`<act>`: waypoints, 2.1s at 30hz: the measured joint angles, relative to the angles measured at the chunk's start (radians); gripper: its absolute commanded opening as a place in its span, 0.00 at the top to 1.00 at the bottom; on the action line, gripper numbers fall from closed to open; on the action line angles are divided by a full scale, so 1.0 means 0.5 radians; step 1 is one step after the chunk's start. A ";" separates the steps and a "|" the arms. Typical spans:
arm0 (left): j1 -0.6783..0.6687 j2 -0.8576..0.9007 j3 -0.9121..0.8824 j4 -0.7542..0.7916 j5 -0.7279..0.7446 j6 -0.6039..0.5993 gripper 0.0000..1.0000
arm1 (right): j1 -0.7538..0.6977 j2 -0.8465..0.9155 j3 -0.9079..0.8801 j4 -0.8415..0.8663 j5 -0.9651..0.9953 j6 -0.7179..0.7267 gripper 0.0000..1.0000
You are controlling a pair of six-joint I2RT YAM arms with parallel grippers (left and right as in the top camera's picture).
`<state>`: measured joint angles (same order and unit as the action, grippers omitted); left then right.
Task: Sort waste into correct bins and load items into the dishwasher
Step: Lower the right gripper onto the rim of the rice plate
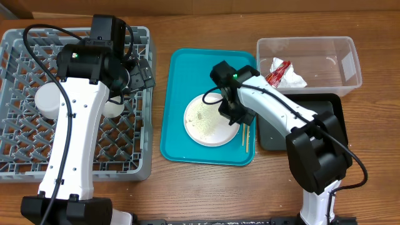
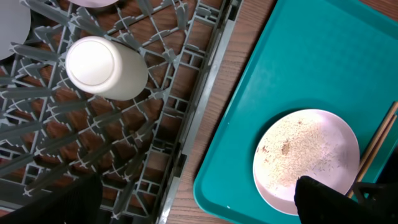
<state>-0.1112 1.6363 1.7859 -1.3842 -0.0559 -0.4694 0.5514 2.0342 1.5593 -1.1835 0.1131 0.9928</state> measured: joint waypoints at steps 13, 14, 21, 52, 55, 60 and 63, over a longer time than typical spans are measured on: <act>0.000 0.000 -0.001 0.001 0.000 -0.001 0.00 | 0.034 -0.246 0.092 0.355 -0.593 -0.473 0.23; 0.000 0.000 -0.001 0.001 -0.001 -0.001 0.00 | 0.055 -0.249 0.092 0.380 -0.617 -0.497 0.20; 0.000 0.000 -0.001 0.001 0.000 0.000 0.00 | 0.322 -0.248 0.092 0.418 -0.555 -0.567 0.18; 0.000 0.001 0.000 0.001 0.000 -0.001 0.00 | 0.678 -0.187 -0.195 0.689 -0.175 -1.028 0.35; 0.000 0.000 0.000 0.001 -0.001 0.000 0.00 | 0.678 -0.187 -0.231 0.750 -0.175 -1.012 0.31; 0.000 0.000 0.000 0.001 0.000 -0.001 0.00 | 0.681 -0.187 -0.329 0.823 -0.242 -1.124 0.31; 0.000 0.000 -0.001 0.001 -0.001 -0.001 0.00 | 0.681 -0.184 -0.356 0.793 -0.217 -1.177 0.39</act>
<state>-0.1112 1.6363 1.7855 -1.3838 -0.0563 -0.4698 0.8921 1.9423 1.3815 -0.7868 0.0048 0.4042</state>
